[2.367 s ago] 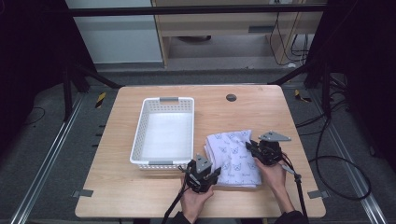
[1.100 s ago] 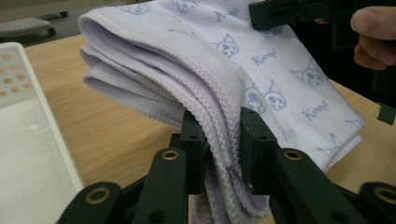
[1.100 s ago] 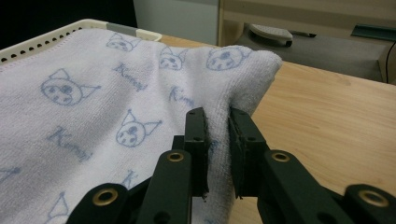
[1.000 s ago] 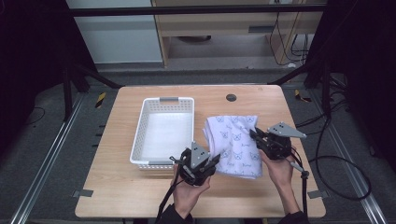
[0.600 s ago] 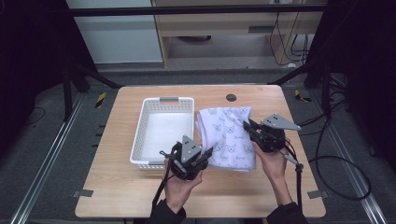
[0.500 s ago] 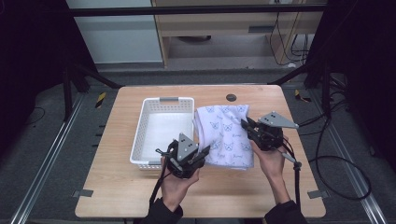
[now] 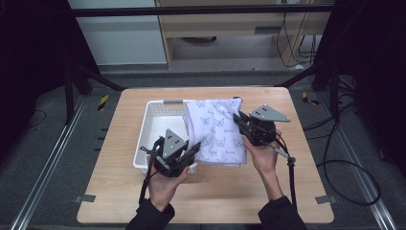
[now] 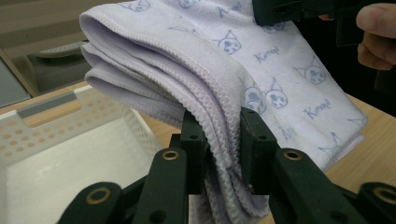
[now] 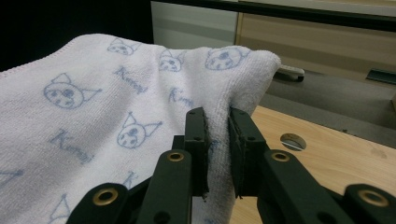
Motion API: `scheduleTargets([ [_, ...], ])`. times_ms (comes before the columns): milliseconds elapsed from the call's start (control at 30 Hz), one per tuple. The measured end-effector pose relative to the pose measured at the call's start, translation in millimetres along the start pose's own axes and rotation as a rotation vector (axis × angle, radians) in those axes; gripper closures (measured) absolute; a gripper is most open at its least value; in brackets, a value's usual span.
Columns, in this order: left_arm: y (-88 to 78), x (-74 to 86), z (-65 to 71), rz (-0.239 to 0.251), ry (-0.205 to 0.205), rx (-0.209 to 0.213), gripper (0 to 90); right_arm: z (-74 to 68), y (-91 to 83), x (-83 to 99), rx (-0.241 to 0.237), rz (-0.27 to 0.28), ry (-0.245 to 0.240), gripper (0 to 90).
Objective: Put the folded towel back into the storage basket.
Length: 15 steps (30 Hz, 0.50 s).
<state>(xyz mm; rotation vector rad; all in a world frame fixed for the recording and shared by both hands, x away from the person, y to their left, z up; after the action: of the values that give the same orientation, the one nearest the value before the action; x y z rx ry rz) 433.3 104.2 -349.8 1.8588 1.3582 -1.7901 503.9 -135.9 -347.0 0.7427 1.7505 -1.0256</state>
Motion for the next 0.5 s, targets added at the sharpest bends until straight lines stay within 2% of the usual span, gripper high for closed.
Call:
scheduleTargets([
  [400,-20.8,7.6,-28.8,0.001,-0.01,-0.048,72.9,-34.1,25.8,-12.1,-0.03,0.009,-0.014,78.9],
  [500,-23.8,10.5,-34.6,0.001,-0.017,-0.055,72.9,-38.3,29.6,-13.4,-0.032,0.01,-0.017,78.9],
])
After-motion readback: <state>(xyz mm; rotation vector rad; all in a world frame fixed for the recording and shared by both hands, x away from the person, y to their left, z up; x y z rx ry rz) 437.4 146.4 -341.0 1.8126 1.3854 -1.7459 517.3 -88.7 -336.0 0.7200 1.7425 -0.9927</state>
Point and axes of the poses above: each handheld gripper's, and its own axes: y roughly forward along the jaws, x roughly out of its underside, z roughly to its right, the point moved 2 cm from there along y, roughly forward along the jaws, and after that the axes turned 13 degrees about y, right-handed, at the moved point
